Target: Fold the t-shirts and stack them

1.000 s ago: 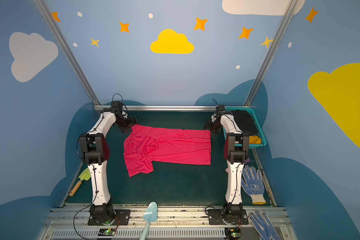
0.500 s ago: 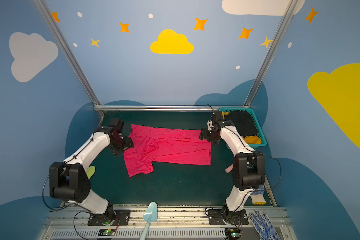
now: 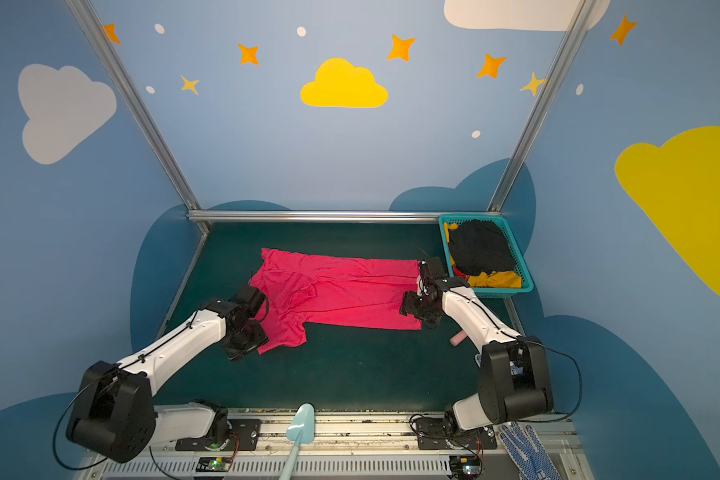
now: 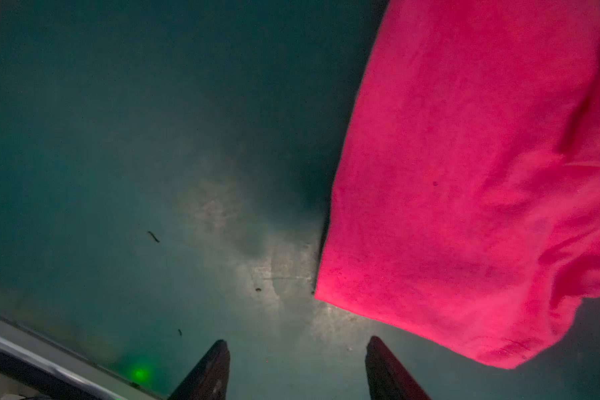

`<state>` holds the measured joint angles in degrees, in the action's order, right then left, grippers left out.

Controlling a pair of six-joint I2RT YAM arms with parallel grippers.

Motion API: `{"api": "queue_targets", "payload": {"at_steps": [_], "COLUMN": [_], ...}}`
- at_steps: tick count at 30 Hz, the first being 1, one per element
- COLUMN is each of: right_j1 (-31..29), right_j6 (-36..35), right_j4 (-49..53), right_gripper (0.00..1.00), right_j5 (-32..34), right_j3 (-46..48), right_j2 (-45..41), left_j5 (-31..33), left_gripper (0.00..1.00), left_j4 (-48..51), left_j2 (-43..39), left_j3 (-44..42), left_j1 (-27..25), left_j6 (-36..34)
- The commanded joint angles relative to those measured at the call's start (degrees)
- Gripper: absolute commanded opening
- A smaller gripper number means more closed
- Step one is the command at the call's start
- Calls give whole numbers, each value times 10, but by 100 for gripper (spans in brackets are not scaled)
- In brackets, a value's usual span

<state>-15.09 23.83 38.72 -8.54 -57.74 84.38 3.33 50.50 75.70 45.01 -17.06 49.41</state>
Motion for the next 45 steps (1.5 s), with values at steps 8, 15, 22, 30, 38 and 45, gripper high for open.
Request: {"api": "queue_targets", "payload": {"at_steps": [8, 15, 22, 30, 38, 45], "right_j1": [3, 10, 20, 27, 32, 37], "right_j6": [14, 15, 18, 27, 42, 45], "right_j4": [-15, -20, -23, -21, -18, -42], "right_gripper": [70, 70, 70, 72, 73, 63], "right_j5": [6, 5, 8, 24, 45, 48], "right_j3": [8, 16, 30, 48, 57, 61], "right_j2": [-22, -18, -25, -11, 28, 73], "left_j5": [-3, -24, -20, -27, -28, -27], "left_gripper": [60, 55, 40, 14, 6, 5], "left_j4": [-87, -121, -125, -124, -102, -89], "left_j2": [28, 69, 94, 93, 59, 43], "left_j3": [-26, -37, -40, -26, -8, 3], "left_j1": [-3, -4, -4, -4, -5, -5], "left_j6": [41, 41, 45, 41, 32, 27]}}
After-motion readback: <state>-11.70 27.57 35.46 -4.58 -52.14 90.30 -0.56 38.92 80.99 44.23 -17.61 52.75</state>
